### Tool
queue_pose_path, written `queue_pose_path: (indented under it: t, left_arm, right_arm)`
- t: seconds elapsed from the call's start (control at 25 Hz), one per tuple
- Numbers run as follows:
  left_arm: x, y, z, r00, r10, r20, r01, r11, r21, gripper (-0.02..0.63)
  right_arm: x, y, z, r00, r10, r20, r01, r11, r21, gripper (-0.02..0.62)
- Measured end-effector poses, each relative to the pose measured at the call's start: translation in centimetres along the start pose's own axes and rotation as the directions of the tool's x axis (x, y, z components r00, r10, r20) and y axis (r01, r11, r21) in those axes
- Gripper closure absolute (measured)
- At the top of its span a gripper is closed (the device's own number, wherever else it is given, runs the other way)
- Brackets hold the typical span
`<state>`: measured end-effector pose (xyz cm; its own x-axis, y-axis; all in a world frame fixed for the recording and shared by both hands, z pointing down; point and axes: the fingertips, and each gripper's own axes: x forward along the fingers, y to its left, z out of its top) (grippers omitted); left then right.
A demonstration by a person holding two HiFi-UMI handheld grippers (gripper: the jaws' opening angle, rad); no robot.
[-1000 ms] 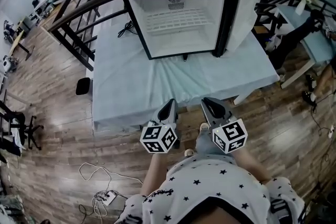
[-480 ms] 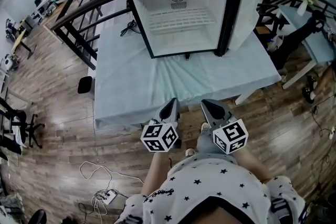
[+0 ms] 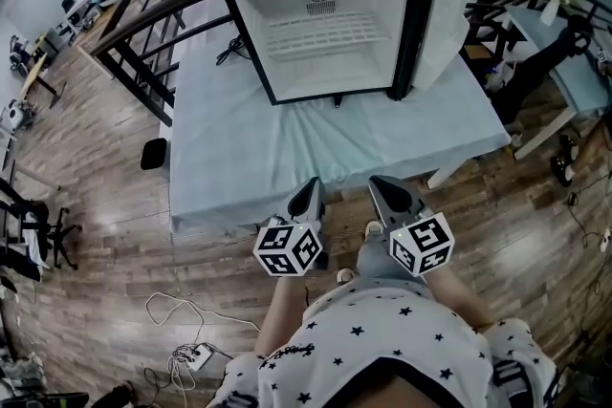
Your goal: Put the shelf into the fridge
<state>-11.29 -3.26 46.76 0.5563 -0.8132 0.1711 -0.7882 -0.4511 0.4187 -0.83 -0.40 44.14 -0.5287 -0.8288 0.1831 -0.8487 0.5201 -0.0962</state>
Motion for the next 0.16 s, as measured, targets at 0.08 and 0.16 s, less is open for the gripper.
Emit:
queue_pose_path:
  t: [0.08,0.16]
  left_arm:
    - [0.19,-0.1,-0.04,1.0,-0.002,-0.002,0.002,1.0,0.004,0.603]
    - [0.38,-0.15,-0.14,1.0,-0.003,-0.006,0.003,1.0,0.007,0.603]
  right_arm:
    - [0.04,-0.21,0.05,1.0,0.0,0.002,0.0,1.0,-0.002,0.575]
    - [0.12,-0.39,0.07,1.0,0.0,0.004,0.0,1.0,-0.004,0.575]
